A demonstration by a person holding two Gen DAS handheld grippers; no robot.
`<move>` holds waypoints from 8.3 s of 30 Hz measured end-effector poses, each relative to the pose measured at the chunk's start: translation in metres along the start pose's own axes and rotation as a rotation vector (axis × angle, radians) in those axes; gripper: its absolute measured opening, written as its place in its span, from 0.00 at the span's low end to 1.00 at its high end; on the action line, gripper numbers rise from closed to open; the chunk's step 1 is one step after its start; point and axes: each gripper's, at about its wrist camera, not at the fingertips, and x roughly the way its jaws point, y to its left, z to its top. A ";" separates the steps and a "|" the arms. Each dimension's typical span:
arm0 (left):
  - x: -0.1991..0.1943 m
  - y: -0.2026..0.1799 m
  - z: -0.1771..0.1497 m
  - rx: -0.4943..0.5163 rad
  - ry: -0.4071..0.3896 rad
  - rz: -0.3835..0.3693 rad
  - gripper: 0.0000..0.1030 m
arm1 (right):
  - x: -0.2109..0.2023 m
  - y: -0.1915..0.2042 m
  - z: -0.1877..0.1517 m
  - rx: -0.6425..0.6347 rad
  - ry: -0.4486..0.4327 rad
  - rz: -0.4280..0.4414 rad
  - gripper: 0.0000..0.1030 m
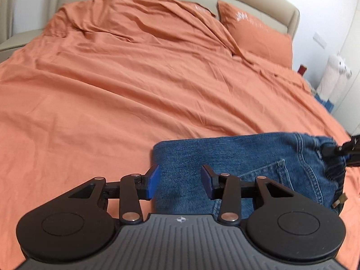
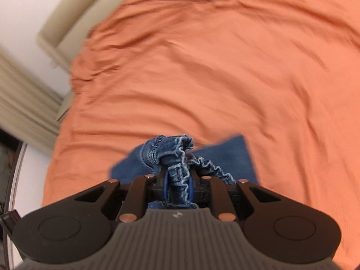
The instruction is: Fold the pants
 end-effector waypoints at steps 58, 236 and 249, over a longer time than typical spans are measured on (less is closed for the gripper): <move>-0.078 -0.067 -0.170 0.508 0.110 0.210 0.16 | -0.030 -0.124 -0.133 0.331 -0.114 0.153 0.10; -0.193 0.180 -0.020 -0.174 0.043 0.068 0.06 | 0.030 0.203 -0.158 -0.126 0.128 0.504 0.24; -0.103 0.243 -0.048 -0.343 0.022 -0.007 0.06 | 0.091 0.175 -0.159 -0.117 0.130 0.443 0.24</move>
